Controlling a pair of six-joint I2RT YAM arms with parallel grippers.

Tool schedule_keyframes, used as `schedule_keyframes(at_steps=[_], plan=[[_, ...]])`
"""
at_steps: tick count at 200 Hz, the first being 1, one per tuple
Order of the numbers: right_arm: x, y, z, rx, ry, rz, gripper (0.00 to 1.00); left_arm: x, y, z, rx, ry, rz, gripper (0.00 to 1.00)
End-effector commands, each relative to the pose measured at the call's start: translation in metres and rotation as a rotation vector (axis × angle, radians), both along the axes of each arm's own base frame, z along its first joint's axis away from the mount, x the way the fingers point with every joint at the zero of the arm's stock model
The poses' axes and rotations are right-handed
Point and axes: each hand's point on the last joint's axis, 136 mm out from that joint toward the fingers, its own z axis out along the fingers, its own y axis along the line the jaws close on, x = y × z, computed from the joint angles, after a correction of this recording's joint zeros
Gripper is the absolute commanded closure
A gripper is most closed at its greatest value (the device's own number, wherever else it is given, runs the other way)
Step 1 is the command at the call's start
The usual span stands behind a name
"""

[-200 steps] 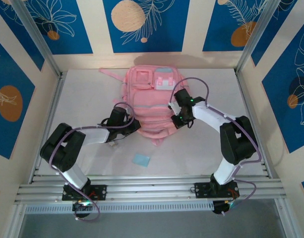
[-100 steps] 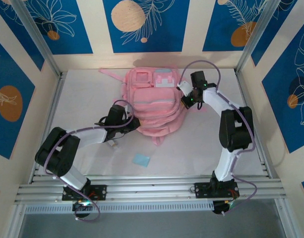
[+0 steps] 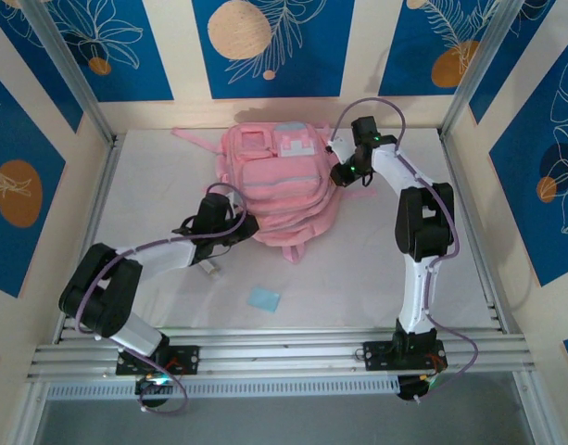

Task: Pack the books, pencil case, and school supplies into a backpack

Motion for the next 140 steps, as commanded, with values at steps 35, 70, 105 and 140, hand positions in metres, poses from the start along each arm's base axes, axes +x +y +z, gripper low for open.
schedule_keyframes(at_steps=[35,70,105,140], plan=[[-0.022,0.005,0.090,0.181,-0.108,-0.128,0.63,-0.020,0.021,-0.030,0.123,0.109,-0.032,1.00],[-0.043,0.037,0.098,0.290,-0.066,-0.178,0.61,-0.008,0.015,-0.026,0.050,0.088,-0.048,1.00],[-0.053,0.076,0.085,0.384,0.014,-0.218,0.54,-0.004,0.011,-0.021,0.040,0.062,-0.066,1.00],[-0.046,0.090,0.065,0.422,0.049,-0.298,0.49,-0.004,0.011,-0.015,0.037,0.054,-0.068,1.00]])
